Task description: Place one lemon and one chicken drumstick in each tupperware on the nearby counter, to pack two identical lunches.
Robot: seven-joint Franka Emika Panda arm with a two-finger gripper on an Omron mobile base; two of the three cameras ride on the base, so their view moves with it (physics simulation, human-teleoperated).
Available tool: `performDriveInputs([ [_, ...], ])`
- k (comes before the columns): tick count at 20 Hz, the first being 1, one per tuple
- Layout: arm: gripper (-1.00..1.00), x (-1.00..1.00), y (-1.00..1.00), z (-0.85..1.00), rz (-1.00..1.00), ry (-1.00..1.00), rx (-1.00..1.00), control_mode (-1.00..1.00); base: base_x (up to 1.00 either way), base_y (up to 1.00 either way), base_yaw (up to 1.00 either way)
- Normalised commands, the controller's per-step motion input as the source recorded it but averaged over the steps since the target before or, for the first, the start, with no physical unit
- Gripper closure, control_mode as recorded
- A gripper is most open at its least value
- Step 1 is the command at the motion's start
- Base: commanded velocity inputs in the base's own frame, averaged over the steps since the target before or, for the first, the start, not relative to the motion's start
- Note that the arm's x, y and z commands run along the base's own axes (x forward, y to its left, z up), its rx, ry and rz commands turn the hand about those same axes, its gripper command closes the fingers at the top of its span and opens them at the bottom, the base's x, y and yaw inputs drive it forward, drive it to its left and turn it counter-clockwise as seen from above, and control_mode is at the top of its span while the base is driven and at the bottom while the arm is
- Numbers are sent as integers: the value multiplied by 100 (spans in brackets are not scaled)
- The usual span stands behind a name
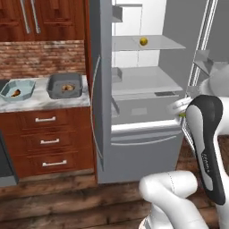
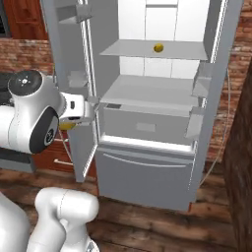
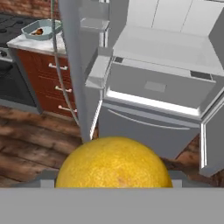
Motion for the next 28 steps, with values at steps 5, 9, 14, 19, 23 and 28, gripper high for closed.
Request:
performDriveInputs([
  [5,100,0,0,0,0,0,0,100,-12,100,-8],
  [9,100,0,0,0,0,0,0,100,3,100,-13],
  [14,100,0,0,0,0,0,0,100,41,100,-12],
  [19,100,0,0,0,0,0,0,100,88,76,-12],
  [23,100,0,0,0,0,0,0,100,95,18,-10],
  [28,100,0,0,0,0,0,0,100,90,0,-8],
])
